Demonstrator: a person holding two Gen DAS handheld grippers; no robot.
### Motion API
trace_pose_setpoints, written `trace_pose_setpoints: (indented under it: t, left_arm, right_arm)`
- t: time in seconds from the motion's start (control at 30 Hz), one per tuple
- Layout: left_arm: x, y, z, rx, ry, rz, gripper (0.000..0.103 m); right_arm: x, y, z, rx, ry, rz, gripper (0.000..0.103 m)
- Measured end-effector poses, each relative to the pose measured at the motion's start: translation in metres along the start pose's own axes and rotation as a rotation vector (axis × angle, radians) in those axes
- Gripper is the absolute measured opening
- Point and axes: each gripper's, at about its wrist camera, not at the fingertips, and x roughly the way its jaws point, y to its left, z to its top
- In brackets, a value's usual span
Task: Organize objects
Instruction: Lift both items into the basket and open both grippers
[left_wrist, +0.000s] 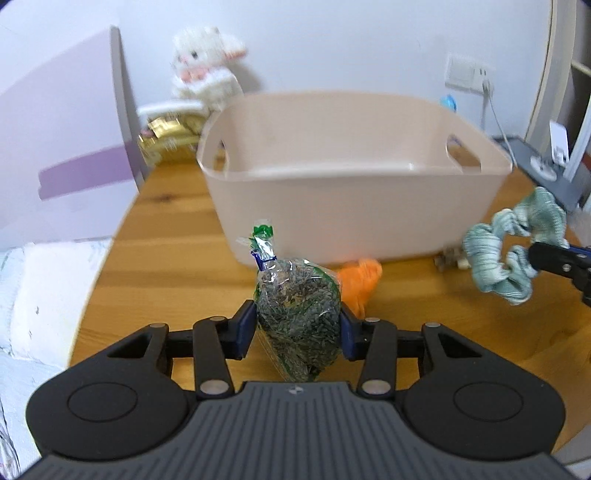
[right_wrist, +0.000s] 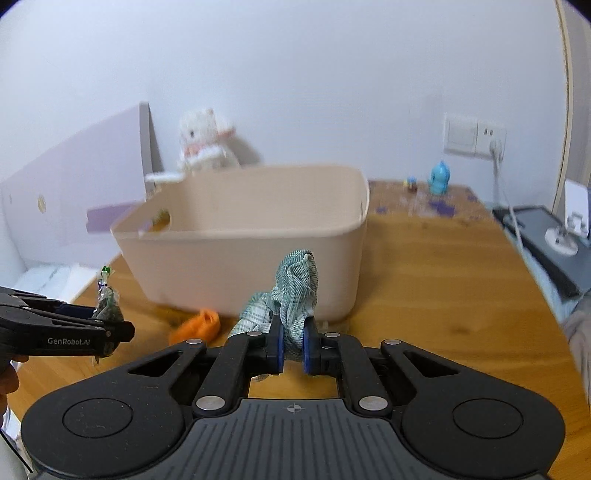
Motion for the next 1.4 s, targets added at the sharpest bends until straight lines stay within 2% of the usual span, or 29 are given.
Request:
trace_pose_setpoints:
  t: [0.27,0.57,0.73,0.87,1.1,1.2,1.27,1.37,1.4]
  left_arm:
    - [-0.026,0.001,0.036,-0.008,-0.118,0.022,0.048]
    - [-0.002,-0.008,0.082,0.025,-0.161,0.024,0.048]
    - [0.027,-0.015,0.103,0.046,-0.155,0.03,0.048]
    - [0.057,-0.021,0.114,0.055,-0.112,0.038,0.048]
    - [0.102,-0.023,0.108,0.046,-0.008,0.019,0.048]
    - [0.11,-0.023,0.103,0.046,0.009,0.015,0.049]
    - [0.111,-0.022,0.102,0.04,0.006,0.015,0.051]
    - [0.106,-0.019,0.1,0.037,-0.006,0.02,0.063]
    - [0.102,-0.019,0.099,0.038,-0.013,0.021,0.07]
  right_arm:
    - [-0.022,-0.008,0.038,0.017,-0.126,-0.004,0.009]
    - [-0.003,-0.019,0.075,0.039,-0.185,-0.034,0.009]
    - [0.029,-0.025,0.085,0.059,-0.16,-0.05,0.009]
    - [0.058,-0.024,0.086,0.05,-0.118,-0.068,0.009]
    - [0.096,-0.021,0.077,0.017,-0.026,-0.095,0.009]
    - [0.108,-0.019,0.074,0.0,0.028,-0.091,0.009]
    - [0.109,-0.017,0.072,-0.023,0.024,-0.104,0.011]
    - [0.105,-0.014,0.073,-0.041,0.027,-0.099,0.021]
    - [0.102,-0.014,0.073,-0.037,0.024,-0.092,0.031]
